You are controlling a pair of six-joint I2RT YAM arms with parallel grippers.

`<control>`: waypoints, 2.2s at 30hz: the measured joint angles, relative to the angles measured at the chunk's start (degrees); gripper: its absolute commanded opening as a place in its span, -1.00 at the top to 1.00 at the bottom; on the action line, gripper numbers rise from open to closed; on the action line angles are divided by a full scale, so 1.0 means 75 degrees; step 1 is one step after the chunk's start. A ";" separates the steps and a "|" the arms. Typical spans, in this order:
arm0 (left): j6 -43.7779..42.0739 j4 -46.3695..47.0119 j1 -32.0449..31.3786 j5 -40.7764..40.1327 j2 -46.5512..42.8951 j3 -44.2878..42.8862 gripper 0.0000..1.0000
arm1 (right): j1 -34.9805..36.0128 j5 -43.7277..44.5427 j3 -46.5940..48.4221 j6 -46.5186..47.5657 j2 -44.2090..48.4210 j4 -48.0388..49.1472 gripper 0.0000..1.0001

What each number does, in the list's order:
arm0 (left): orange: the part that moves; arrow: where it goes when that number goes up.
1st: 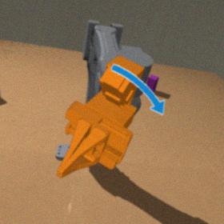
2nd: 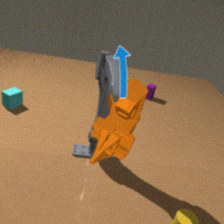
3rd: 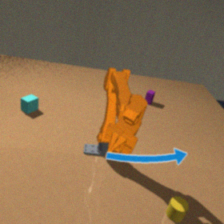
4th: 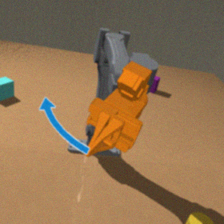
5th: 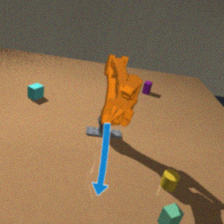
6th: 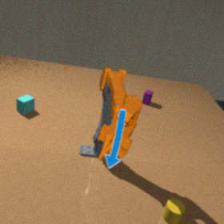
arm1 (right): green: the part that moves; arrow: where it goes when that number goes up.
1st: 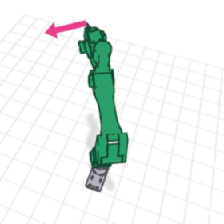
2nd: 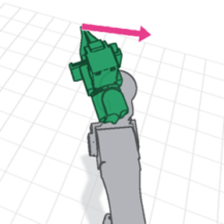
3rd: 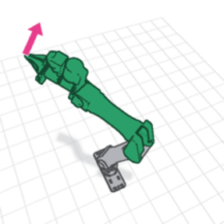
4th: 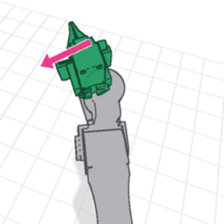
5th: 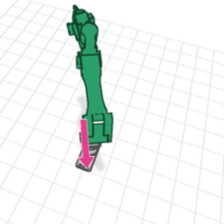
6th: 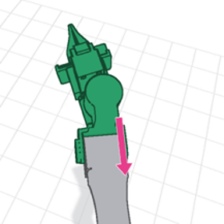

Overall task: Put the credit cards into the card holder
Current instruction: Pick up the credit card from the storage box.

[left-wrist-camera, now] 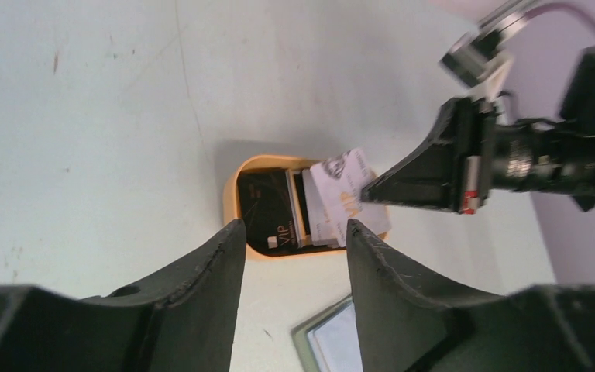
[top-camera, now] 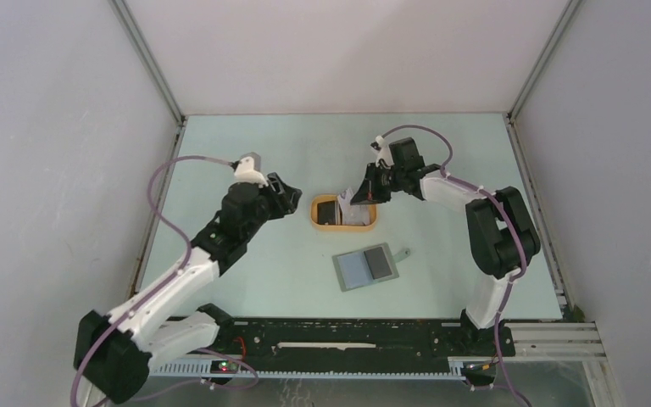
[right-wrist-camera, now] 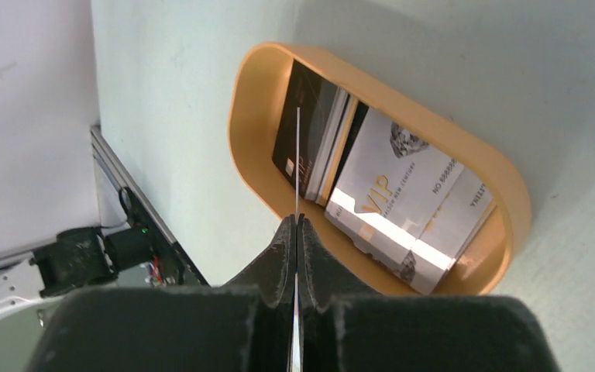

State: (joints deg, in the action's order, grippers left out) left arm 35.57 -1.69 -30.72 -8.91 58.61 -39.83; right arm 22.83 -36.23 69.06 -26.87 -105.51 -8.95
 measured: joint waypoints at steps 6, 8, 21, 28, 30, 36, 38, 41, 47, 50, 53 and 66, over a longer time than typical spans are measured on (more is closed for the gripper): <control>-0.0125 0.0122 0.0017 -0.0160 -0.1483 0.0364 -0.74 | -0.0038 -0.0119 -0.0003 0.0982 0.0114 -0.0769 1.00; -0.0052 0.0391 0.0041 -0.0114 -0.1763 0.0592 -0.79 | -0.0073 -0.0236 -0.0017 0.1358 0.0294 -0.0985 1.00; 0.1550 0.3972 -0.0586 0.1690 -0.1836 0.3538 -0.75 | -0.0836 -0.3663 -0.1606 0.3002 0.2439 -0.1052 1.00; 0.1950 0.6298 -0.1478 0.1577 -0.1180 0.3978 -0.67 | -0.0828 -0.5045 -0.2122 0.2597 0.2570 -0.0251 1.00; 0.2110 0.6878 -0.1565 0.1556 -0.0717 0.3969 -0.61 | -0.0816 -0.5254 -0.2122 0.2468 0.2597 -0.0050 1.00; 0.2626 0.8163 -0.1690 0.1652 0.0670 0.3937 -0.38 | -0.0787 -0.5610 -0.2122 0.2104 0.2722 0.0391 1.00; 0.2806 0.8600 -0.1711 0.1757 0.1110 0.3864 -0.30 | -0.0790 -0.5654 -0.2122 0.2028 0.2783 0.0481 1.00; 0.3013 0.9264 -0.1740 0.1970 0.1676 0.3652 -0.16 | -0.0787 -0.5700 -0.2122 0.1947 0.2812 0.0586 1.00; 0.3398 1.0209 -0.1775 0.2361 0.2492 0.3238 0.25 | -0.0731 -0.5782 -0.2122 0.1851 0.2809 0.0673 1.00; 0.3526 1.0375 -0.1801 0.2547 0.2652 0.3075 0.61 | -0.0685 -0.5814 -0.2122 0.1821 0.2806 0.0688 1.00; 0.3608 1.0483 -0.1810 0.2678 0.2745 0.2993 0.99 | -0.0656 -0.5849 -0.2122 0.1813 0.2798 0.0691 1.00; 0.3363 0.9675 -0.1571 0.3159 0.2358 0.3086 1.00 | -0.0930 -0.4846 -0.1405 0.5211 0.3013 -0.2238 -0.48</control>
State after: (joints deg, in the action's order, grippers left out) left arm 60.80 70.87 -42.50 14.79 76.29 -16.69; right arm 15.86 -72.58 58.52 12.21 -82.91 -25.74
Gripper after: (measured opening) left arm 0.007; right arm 0.771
